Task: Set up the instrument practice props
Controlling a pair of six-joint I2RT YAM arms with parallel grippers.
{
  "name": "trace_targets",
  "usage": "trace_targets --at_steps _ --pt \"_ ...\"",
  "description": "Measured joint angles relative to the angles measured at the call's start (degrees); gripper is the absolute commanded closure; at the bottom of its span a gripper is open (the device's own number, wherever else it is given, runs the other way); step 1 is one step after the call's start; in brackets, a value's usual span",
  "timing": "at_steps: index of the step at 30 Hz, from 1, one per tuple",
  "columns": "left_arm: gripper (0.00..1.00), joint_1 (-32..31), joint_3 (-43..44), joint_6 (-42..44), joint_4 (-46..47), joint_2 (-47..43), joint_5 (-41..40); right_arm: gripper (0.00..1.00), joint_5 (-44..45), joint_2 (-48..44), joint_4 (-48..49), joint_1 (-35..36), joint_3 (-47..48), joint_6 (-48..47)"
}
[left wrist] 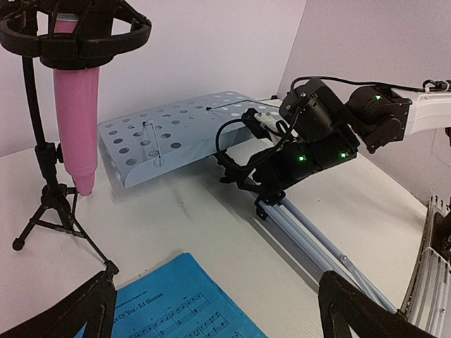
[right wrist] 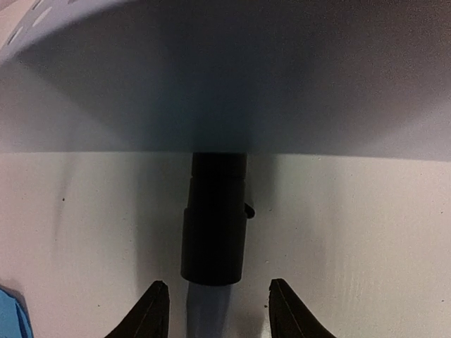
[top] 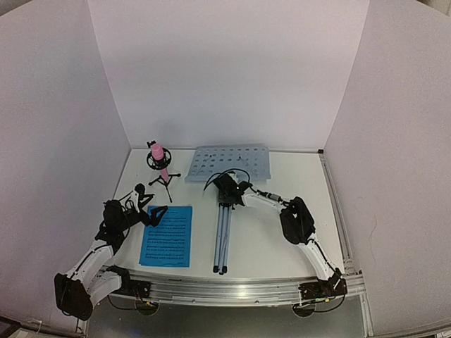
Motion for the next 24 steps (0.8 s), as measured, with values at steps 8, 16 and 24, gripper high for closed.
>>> trace_targets --at_steps 8,16,24 --pt "0.00 0.00 -0.02 0.00 1.05 -0.13 -0.10 0.56 1.92 3.64 0.70 0.00 3.89 -0.08" --pt "0.00 0.00 -0.02 0.02 1.67 -0.52 -0.53 0.83 2.20 3.88 1.21 -0.33 4.04 1.76" --pt "0.00 0.00 -0.02 0.07 2.23 -0.49 -0.52 1.00 0.72 4.24 0.90 -1.40 5.39 4.60"
